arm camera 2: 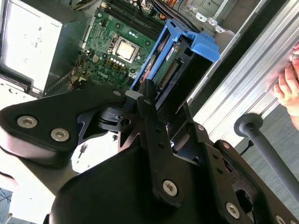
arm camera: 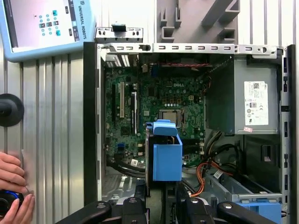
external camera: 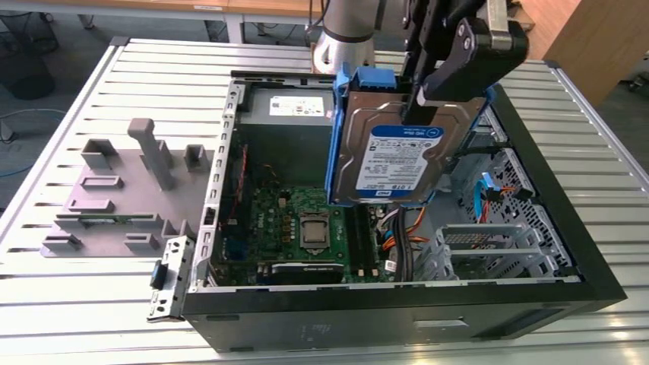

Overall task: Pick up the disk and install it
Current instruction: 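Pick up the disk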

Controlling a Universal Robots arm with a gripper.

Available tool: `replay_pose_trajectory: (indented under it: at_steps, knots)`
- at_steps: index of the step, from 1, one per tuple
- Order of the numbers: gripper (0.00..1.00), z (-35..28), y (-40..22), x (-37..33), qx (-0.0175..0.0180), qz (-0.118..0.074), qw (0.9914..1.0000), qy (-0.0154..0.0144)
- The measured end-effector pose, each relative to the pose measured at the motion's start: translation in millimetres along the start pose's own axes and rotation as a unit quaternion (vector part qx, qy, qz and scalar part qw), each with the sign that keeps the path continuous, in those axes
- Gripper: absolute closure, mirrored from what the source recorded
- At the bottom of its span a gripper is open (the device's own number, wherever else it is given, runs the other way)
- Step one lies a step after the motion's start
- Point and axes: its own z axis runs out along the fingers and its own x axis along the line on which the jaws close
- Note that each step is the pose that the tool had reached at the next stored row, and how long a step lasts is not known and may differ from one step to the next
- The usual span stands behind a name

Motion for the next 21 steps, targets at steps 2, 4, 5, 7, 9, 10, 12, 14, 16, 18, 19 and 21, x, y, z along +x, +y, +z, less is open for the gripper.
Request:
replay_pose_trajectory:
  at_steps: [2, 4, 5, 7, 9, 10, 12, 14, 16, 18, 19, 21]
  knots:
    - [0.65, 0.3, -2.0, 0.6, 0.0000, 0.000, 1.00000, -0.0001]
    - [0.65, 0.5, -4.8, 1.1, 0.0000, 0.000, 1.00000, 0.0000]
    - [0.65, 0.5, -6.3, 1.1, 0.0000, 0.000, 1.00000, 0.0000]
    - [0.65, 0.7, -9.3, 1.2, 0.0000, 0.000, 1.00000, 0.0000]
    - [0.65, 1.0, -12.7, 1.2, 0.0000, 0.000, 1.00000, -0.0001]
    - [0.65, 1.1, -14.6, 1.2, 0.0000, 0.000, 1.00000, -0.0001]
    - [0.65, 1.1, -18.3, 1.0, 0.0000, 0.000, 1.00000, 0.0000]
    - [0.65, 1.2, -22.0, 0.9, 0.0000, 0.000, 1.00000, 0.0000]
    - [0.65, 1.3, -26.4, 0.8, 0.0000, 0.000, 1.00000, 0.0000]
    - [0.65, 1.4, -32.2, 0.7, 0.0000, 0.000, 1.00000, 0.0000]
    - [0.65, 1.4, -35.4, 0.6, 0.0000, 0.000, 1.00000, 0.0001]
    - [0.65, 1.4, -41.8, 0.4, -0.0001, 0.000, 1.00000, 0.0001]
